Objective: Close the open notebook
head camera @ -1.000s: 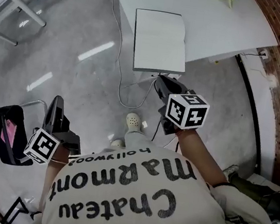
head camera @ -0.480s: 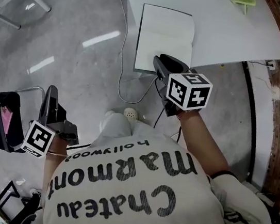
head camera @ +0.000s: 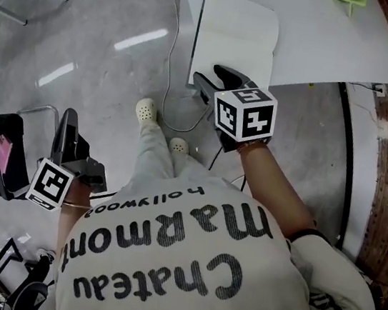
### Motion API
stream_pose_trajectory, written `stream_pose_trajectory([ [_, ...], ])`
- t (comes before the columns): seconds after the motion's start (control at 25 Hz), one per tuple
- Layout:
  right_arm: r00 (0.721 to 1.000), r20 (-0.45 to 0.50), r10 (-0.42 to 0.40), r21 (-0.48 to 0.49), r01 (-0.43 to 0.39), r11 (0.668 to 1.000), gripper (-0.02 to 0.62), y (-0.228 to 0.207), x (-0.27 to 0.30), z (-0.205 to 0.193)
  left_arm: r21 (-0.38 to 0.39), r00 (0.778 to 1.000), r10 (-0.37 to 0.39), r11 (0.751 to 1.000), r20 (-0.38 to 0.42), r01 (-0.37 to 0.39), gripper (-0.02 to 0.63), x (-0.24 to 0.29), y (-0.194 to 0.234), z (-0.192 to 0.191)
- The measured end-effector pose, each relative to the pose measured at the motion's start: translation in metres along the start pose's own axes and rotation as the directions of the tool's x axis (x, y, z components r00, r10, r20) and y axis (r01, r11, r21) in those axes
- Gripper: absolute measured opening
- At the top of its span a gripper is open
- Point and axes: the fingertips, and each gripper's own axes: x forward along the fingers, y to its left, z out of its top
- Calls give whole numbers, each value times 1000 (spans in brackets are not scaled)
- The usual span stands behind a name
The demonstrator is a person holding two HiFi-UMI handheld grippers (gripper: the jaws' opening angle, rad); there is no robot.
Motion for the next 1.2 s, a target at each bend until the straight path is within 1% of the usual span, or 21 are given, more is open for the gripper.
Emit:
stream_pose_trajectory([
  [0.08,1000,-24,-8,-54,7,999,233,5,4,-3,-21,1000,-4,1000,5,4,2,1,0,-1],
  [0.2,997,-66,-43,-154,32,988,260,10,12,-8,-16,1000,-9,1000,2,9,2,3,-2,0],
  [0.32,991,-103,-85,-288,52,956,285,14,20,-16,-8,1000,-9,1000,-1,9,2,3,-1,0],
  [0.4,987,-127,-98,-355,47,934,297,18,26,-23,-15,1000,0,1000,-3,0,2,3,4,-2],
  [0.52,984,-143,-109,-392,45,919,324,22,32,-33,-27,1000,13,1000,-7,-13,2,1,10,-6],
  [0.64,984,-121,-134,-412,73,908,312,21,33,-34,-35,1000,16,999,-14,-16,2,-1,14,-9],
  [0.8,981,-84,-177,-486,114,867,304,22,36,-35,-41,1000,21,999,-22,-21,2,-1,18,-10],
  [0.96,977,-56,-208,-516,150,844,304,23,36,-39,-43,1000,5,999,-22,-6,2,0,16,-8],
  [1.04,973,-44,-228,-564,164,809,306,23,35,-41,-44,1000,-5,999,-19,4,2,1,12,-7],
  [1.2,961,-13,-277,-677,196,709,310,19,34,-45,-36,1000,-15,999,-19,14,2,5,3,-5],
])
